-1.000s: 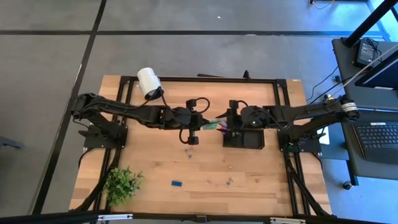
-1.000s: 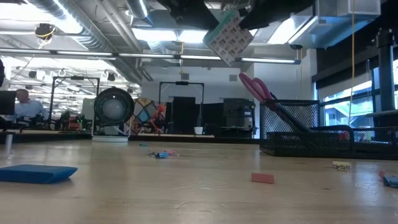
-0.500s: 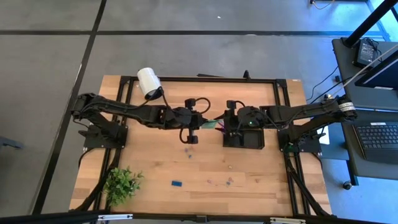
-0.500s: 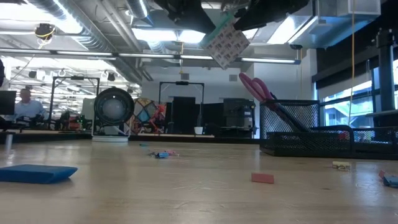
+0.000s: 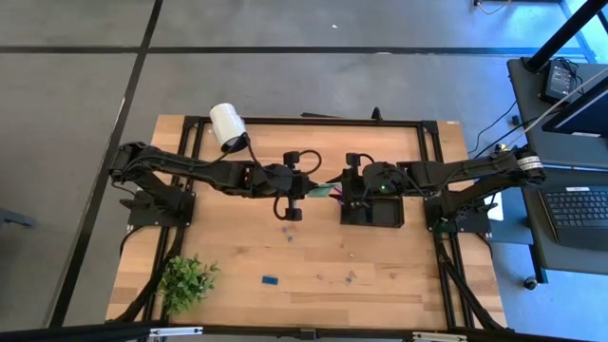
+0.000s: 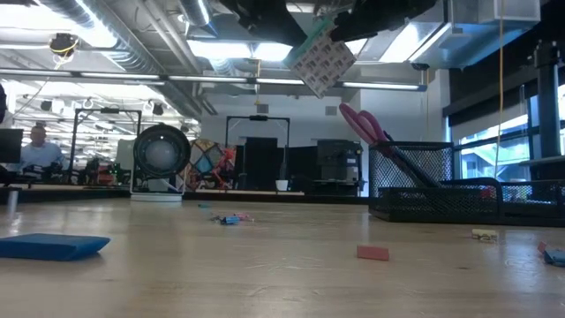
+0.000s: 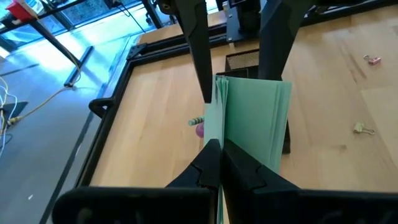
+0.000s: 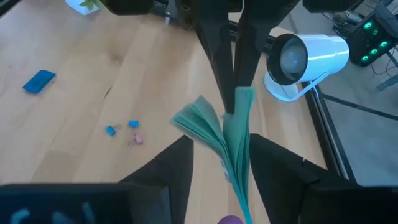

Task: Pick and place office supplies into organizer
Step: Put the light blue sticky notes into the black desk organizer

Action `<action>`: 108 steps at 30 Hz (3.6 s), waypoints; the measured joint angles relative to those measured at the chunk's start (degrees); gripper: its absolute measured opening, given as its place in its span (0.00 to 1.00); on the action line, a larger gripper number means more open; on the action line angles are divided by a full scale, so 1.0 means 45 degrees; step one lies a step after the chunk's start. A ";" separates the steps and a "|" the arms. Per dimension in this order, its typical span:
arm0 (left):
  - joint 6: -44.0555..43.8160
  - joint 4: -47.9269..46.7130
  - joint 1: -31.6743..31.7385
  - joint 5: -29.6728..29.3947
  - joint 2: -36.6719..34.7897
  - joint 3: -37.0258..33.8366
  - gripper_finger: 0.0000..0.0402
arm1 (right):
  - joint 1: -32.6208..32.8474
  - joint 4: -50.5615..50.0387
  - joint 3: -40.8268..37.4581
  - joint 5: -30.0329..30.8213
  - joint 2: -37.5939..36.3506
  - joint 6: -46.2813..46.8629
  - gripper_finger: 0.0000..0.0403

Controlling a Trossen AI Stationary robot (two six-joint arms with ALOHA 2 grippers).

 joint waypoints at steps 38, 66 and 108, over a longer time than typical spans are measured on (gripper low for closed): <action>0.2871 -0.0049 -0.0592 -0.2885 0.0000 -0.0010 0.01 | 0.0010 0.0697 0.0000 -0.0033 0.0005 0.1375 0.26; 0.2769 -0.0539 -0.0602 -0.3045 0.0000 -0.0010 0.01 | 0.0054 0.1717 0.0000 0.0548 0.0005 0.0297 0.53; 0.3099 -0.0238 -0.0602 -0.2338 0.0000 -0.0010 0.01 | -0.0005 0.2283 0.0005 0.1413 0.0894 -0.0005 0.02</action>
